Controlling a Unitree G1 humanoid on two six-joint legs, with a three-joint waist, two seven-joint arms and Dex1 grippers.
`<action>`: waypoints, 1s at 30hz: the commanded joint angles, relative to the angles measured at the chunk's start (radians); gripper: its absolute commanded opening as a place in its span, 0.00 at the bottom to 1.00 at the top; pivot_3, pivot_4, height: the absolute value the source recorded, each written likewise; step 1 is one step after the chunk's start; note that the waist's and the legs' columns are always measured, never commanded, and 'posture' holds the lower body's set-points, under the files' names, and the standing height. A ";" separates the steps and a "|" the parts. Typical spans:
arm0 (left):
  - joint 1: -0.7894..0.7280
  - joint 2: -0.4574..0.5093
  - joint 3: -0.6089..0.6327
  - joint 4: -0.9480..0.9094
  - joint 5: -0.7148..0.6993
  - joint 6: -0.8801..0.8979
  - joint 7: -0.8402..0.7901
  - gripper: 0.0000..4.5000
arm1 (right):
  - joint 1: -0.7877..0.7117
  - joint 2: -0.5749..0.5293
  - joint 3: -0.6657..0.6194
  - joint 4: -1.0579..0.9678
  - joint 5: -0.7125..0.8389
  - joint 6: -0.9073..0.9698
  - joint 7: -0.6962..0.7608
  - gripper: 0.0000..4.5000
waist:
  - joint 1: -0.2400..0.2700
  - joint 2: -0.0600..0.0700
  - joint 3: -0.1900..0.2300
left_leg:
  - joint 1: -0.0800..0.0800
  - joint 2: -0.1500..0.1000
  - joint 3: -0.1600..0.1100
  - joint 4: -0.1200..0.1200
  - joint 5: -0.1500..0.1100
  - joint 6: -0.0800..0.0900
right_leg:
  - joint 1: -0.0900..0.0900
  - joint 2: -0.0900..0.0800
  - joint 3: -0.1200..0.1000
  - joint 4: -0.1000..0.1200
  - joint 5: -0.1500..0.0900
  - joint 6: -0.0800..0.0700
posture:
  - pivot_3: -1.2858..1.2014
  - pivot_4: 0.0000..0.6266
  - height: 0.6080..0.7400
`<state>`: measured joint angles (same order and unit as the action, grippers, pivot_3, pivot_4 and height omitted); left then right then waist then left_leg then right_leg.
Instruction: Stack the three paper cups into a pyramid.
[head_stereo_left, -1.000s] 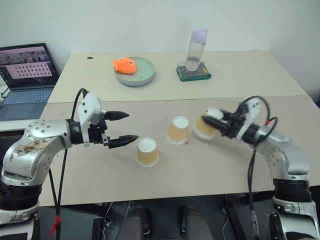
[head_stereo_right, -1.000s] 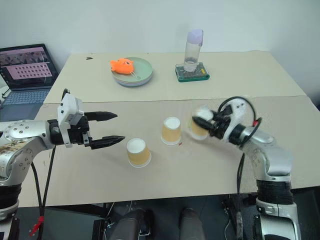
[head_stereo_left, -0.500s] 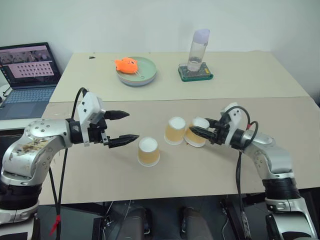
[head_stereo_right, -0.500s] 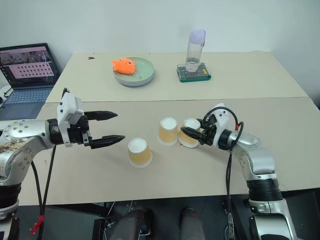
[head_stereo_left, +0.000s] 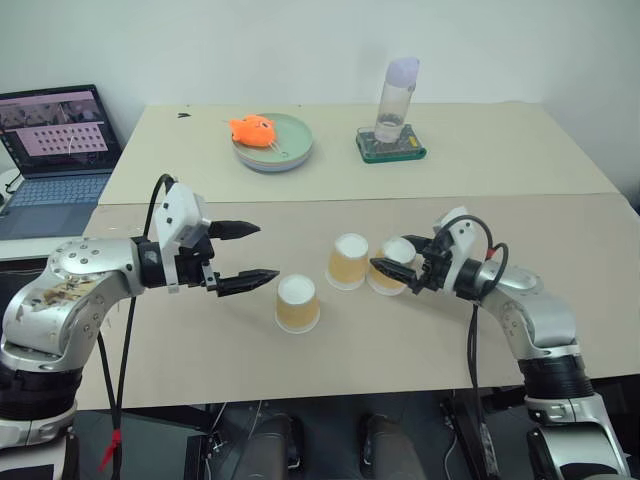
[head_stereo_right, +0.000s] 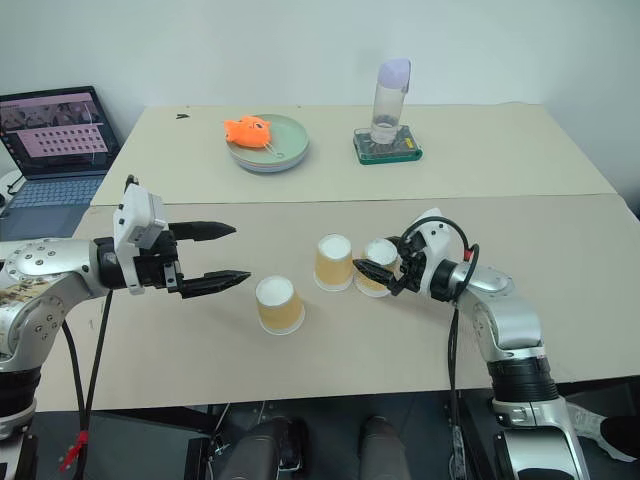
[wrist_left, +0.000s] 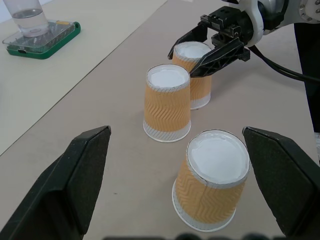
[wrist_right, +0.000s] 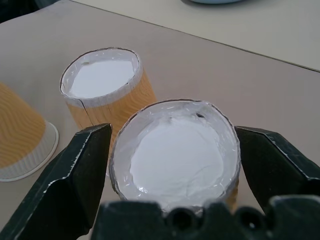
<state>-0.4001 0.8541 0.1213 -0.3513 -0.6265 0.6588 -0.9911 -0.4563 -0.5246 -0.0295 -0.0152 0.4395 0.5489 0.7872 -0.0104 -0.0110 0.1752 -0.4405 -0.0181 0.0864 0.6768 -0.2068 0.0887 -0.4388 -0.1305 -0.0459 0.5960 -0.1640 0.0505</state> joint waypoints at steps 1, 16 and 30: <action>-0.011 0.011 0.021 -0.016 -0.001 -0.011 0.003 1.00 | -0.029 -0.035 -0.060 -0.072 0.038 0.011 0.009 1.00 | 0.000 0.000 0.000 | 0.000 0.000 0.000 0.000 0.000 0.000 | 0.000 0.000 0.000 0.000 0.000 0.000 | 0.52 0.24 1.00; 0.067 0.024 0.048 -0.076 -0.020 -0.005 -0.004 1.00 | -0.003 -0.301 -0.175 -0.374 0.245 0.127 0.216 1.00 | 0.007 0.000 0.000 | 0.000 0.000 0.000 0.000 -0.001 0.001 | 0.000 -0.001 0.000 -0.001 0.000 0.000 | 0.52 0.24 1.00; 0.321 0.002 0.052 -0.214 0.006 -0.064 0.029 1.00 | 0.057 -0.503 -0.076 -0.164 0.114 -0.084 0.561 1.00 | 0.021 -0.001 0.000 | 0.000 0.001 0.002 0.003 -0.007 -0.004 | 0.000 -0.003 0.001 -0.001 -0.003 -0.006 | 0.52 0.24 1.00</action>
<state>-0.0910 0.8622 0.1819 -0.5326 -0.6438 0.6374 -0.9709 -0.3747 -1.0287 -0.0892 -0.1749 0.5494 0.4873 1.3377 0.0102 -0.0121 0.1752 -0.4402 -0.0168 0.0885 0.6794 -0.2135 0.0845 -0.4392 -0.1337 -0.0449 0.5946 -0.1672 0.0445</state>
